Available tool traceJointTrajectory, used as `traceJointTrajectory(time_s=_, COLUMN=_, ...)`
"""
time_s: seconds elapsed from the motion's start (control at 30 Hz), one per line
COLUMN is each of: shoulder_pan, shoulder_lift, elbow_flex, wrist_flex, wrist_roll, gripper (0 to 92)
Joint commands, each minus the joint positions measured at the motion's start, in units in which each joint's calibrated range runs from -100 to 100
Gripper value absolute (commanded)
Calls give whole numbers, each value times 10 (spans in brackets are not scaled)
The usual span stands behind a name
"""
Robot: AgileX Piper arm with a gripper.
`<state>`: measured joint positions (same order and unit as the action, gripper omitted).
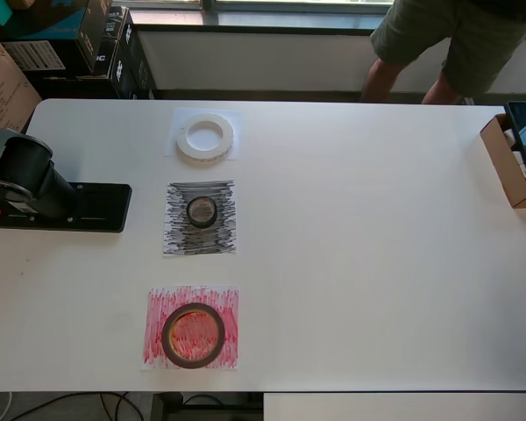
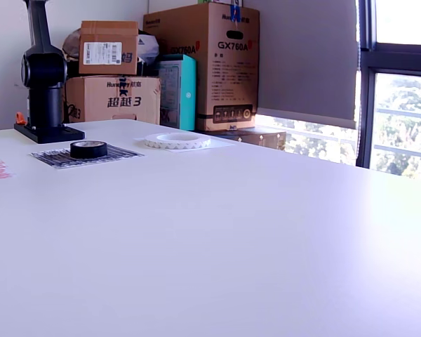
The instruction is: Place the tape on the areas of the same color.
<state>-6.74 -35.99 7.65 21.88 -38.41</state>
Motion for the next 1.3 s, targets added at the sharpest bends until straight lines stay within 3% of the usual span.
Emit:
traceJointTrajectory(time_s=0.0, shoulder_pan=4, shoulder_lift=-201, elbow_flex=707, wrist_flex=-230, wrist_roll=2, gripper=761)
traceJointTrajectory(time_s=0.33, shoulder_pan=-7, shoulder_lift=-434, elbow_flex=882, wrist_flex=-229, wrist_roll=1, gripper=728)
traceJointTrajectory(time_s=0.43, shoulder_pan=-11, shoulder_lift=-466, elbow_flex=903, wrist_flex=-229, wrist_roll=1, gripper=599)
traceJointTrajectory(time_s=0.67, shoulder_pan=-16, shoulder_lift=-495, elbow_flex=922, wrist_flex=-228, wrist_roll=7, gripper=199)
traceJointTrajectory(time_s=0.83, shoulder_pan=-16, shoulder_lift=-560, elbow_flex=922, wrist_flex=-147, wrist_roll=5, gripper=17)
traceJointTrajectory(time_s=1.0, shoulder_pan=-10, shoulder_lift=-637, elbow_flex=917, wrist_flex=-42, wrist_roll=5, gripper=1)
traceJointTrajectory(time_s=1.27, shoulder_pan=31, shoulder_lift=-633, elbow_flex=917, wrist_flex=-19, wrist_roll=8, gripper=5)
